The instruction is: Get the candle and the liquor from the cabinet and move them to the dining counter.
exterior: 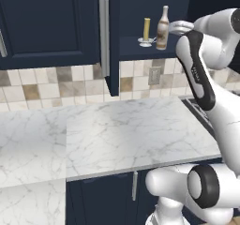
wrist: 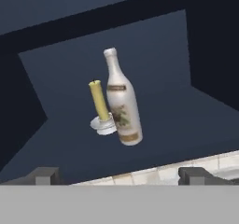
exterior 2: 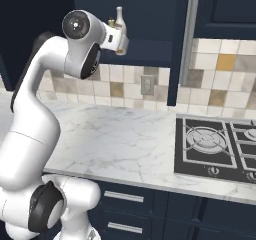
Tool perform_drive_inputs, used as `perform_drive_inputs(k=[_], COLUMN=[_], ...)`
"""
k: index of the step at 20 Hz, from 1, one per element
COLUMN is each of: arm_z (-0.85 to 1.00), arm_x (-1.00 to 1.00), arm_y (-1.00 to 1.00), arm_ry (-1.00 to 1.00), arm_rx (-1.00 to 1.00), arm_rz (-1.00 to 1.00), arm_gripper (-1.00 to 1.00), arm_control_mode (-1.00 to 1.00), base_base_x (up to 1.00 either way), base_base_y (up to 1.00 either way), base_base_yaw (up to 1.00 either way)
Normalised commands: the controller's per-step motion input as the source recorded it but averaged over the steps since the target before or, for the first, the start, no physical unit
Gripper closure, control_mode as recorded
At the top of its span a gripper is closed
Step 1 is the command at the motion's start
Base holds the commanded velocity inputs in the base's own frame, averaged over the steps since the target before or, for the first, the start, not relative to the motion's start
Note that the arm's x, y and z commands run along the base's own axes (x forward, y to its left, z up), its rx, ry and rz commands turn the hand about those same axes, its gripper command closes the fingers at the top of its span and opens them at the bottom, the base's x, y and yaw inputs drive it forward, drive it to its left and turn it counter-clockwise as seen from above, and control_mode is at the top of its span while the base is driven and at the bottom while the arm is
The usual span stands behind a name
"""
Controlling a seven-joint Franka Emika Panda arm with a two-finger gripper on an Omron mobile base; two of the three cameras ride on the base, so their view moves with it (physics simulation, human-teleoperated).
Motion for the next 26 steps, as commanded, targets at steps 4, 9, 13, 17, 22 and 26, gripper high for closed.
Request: perform_drive_inputs(k=[4,9,13,17,22,26], arm_z=[0.07,0.1,0.11,0.02,-0.05,-0.12], arm_x=[0.39,0.43,0.37,0.32,0.26,0.18], arm_y=[-0.07,-0.04,0.01,0.0,0.0,0.0], arm_ry=[0.0,0.0,0.0,0.0,0.0,0.0], arm_rx=[-0.19,-0.02,0.0,0.0,-0.06,-0.07], arm_rz=[0.0,0.01,0.01,0.01,0.02,0.03], arm_gripper=[-1.0,-1.0,-1.0,-1.0,-1.0,-1.0], arm_control_mode=[-1.0,-1.0,-1.0,-1.0,-1.0,-1.0], base_base_x=[0.0,0.0,0.0,0.0,0.0,0.0], base_base_y=[0.0,0.0,0.0,0.0,0.0,0.0], base_base_yaw=[0.0,0.0,0.0,0.0,0.0,0.0])
